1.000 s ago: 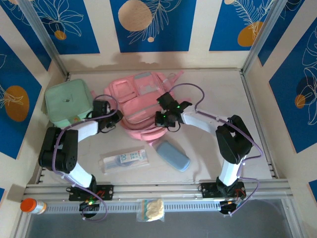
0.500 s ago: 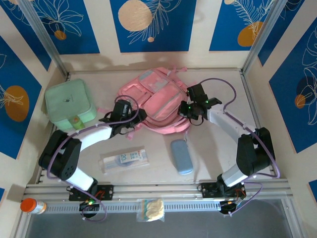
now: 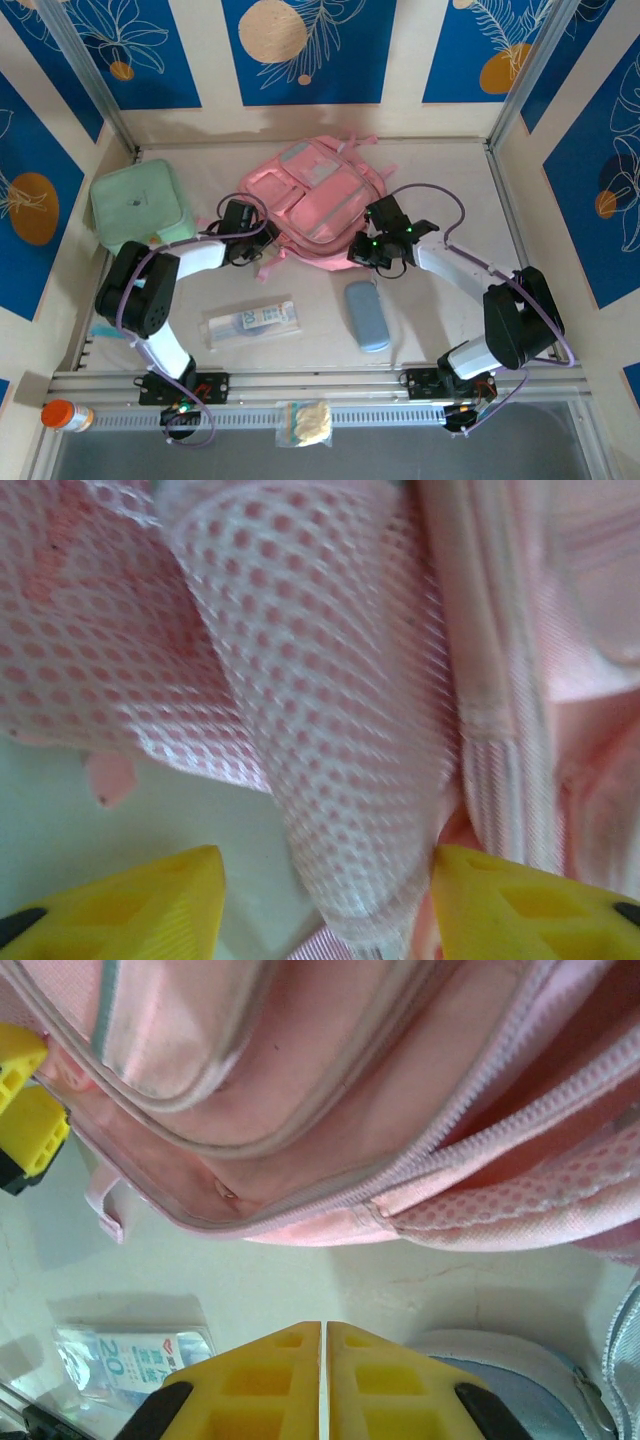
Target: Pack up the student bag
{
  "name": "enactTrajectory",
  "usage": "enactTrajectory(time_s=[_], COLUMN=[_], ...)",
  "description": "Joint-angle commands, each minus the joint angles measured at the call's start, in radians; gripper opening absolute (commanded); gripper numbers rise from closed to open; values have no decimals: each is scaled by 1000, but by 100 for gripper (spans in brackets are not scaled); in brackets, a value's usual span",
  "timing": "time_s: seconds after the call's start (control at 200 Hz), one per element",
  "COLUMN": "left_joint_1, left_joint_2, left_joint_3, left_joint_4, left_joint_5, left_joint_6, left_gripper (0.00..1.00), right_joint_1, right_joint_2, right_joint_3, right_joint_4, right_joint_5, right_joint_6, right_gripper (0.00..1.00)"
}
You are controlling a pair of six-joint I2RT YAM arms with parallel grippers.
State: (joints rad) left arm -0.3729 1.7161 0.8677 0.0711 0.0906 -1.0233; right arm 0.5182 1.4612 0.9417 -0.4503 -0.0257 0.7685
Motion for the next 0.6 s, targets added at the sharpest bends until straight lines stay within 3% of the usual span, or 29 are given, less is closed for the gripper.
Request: enactTrajectory(time_s=[0.0,0.195,0.455,0.595], left_joint_1=[9,0,2,-1], left_joint_2=[35,88,21,-50], left_joint_3=[51,82,66,6], left_joint_4=[29,51,33,65], left_joint_5=[-46,-58,-56,-26], left_joint_6=[-34,-59,-45,-61], left_gripper=[52,40,0,0], right_joint_1=[13,18,-28,-47], right_joint_2=[-11,56,178,267], right_joint_3=[-30,-24,56,152], right_joint_4=[33,78,130,163], right_joint_5=[-18,11,35,58], right_joint_6=[36,28,-5,-62], right_gripper=[10,9,8,8])
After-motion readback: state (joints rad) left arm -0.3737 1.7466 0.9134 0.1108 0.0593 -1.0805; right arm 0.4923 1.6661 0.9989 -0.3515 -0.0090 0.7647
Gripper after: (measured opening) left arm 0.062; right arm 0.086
